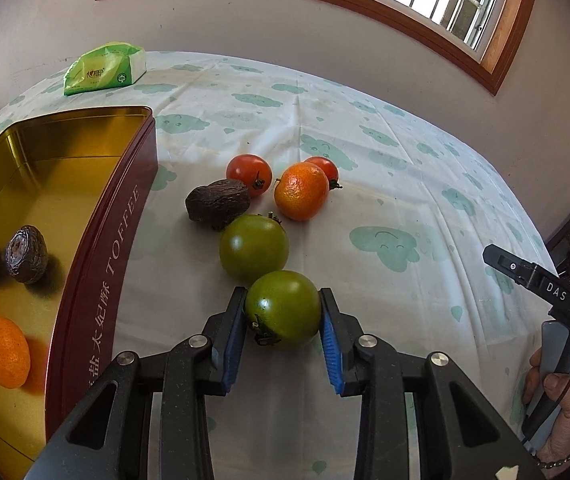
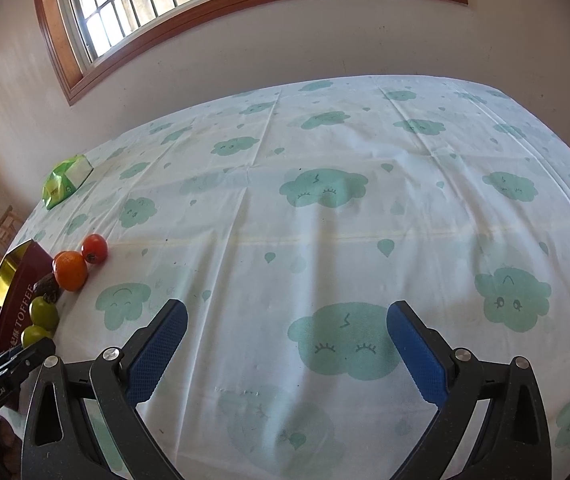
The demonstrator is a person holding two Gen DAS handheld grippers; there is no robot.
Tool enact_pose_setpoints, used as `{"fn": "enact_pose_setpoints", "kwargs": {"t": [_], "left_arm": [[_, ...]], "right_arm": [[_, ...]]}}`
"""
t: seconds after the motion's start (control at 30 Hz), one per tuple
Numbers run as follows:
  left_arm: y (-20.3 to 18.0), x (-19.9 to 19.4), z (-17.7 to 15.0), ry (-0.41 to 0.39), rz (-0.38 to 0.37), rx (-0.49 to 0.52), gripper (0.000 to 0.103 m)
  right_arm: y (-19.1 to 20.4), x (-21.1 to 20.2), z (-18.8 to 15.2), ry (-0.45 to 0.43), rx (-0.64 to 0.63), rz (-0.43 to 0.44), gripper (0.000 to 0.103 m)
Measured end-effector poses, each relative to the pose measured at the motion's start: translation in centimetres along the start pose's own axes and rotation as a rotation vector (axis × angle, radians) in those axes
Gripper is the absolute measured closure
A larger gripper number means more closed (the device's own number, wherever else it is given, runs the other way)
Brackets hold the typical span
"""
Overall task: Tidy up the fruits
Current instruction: 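Grasp the large green tomato with the left gripper, then carry the green tomato over the tin and open the left gripper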
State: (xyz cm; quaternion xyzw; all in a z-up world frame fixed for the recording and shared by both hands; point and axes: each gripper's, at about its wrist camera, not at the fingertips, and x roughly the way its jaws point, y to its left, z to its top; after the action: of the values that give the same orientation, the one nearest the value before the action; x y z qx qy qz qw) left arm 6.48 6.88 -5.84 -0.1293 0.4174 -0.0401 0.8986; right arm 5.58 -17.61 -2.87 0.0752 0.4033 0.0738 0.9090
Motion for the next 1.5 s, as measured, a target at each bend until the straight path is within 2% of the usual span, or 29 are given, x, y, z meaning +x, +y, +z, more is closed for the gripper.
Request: {"fn": "enact_pose_setpoints", "kwargs": {"t": [0.2,0.47,0.8,0.93,1.17,1.5], "left_arm": [[0.4,-0.4,-0.1,-0.014,-0.023,-0.015,0.073],[0.3,-0.3,-0.1,-0.016,-0.011,-0.011,0.073],[-0.7,-1.0,-0.4,-0.063,0.042,0.044,0.073],[-0.8,-1.7,-0.7,-0.08,0.058,0.053,0.073],[-0.6,-2.6,-1.0,-0.053,0.084,0.038,0.073],[-1.1,-6.0,0.5,-0.103,0.14,0.076,0.073]], "right_arm": [[-0.1,0.5,0.1,0.02,0.008,-0.039,0.002],[-0.2,0.8,0.2,0.029,0.016,-0.063,0.0],[0.5,1.7,0.3,0.062,-0.022,-0.15,0.0],[0.5,1.7,0.4,0.062,-0.018,-0.152,0.0],[0.5,1.9,0.6,0.064,-0.019,-0.159,0.0],[0.6,2.0,0.7,0.068,-0.023,-0.173,0.0]]}}
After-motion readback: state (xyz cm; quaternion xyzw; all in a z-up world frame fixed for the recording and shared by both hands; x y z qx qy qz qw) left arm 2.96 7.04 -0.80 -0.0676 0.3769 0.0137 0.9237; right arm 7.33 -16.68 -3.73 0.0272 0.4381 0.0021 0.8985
